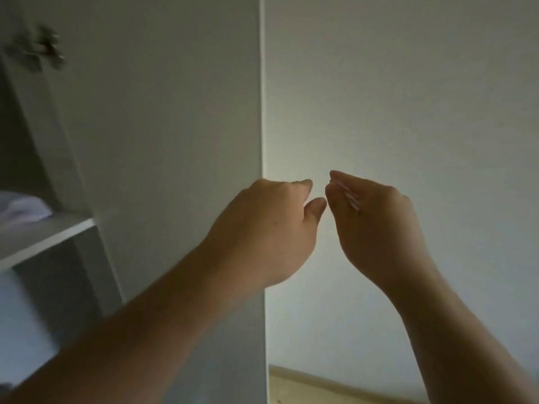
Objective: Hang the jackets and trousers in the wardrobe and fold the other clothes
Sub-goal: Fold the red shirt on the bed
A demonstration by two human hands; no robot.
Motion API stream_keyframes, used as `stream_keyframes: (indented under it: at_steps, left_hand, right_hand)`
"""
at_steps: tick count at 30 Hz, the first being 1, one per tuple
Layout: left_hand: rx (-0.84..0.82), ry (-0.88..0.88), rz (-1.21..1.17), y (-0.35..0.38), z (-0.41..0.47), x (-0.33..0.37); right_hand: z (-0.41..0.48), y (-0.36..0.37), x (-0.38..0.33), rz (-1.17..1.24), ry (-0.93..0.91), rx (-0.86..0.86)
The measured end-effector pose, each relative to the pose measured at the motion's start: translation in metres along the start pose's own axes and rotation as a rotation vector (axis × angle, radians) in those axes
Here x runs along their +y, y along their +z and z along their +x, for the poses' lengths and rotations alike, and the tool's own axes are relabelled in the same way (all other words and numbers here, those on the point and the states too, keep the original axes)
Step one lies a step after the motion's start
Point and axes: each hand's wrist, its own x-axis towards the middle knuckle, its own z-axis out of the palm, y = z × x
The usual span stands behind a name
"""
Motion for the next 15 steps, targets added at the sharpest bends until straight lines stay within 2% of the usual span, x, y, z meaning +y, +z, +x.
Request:
stream_keyframes:
  at_steps: [3,8,15]
  left_hand:
    - [-0.037,0.059,-0.186,0.050,0.017,0.063]
    - [-0.126,0.188,-0.354,0.132,0.056,0.148]
    - [-0.293,0.407,-0.602,0.253,0.110,0.256]
  right_hand:
    - [-0.012,-0.066,0.046,-0.124,0.097,0.090]
    - [-0.030,-0.163,0.119,-0.339,0.222,0.243]
    - [-0.042,-0.258,0.218,-0.547,0.450,0.427]
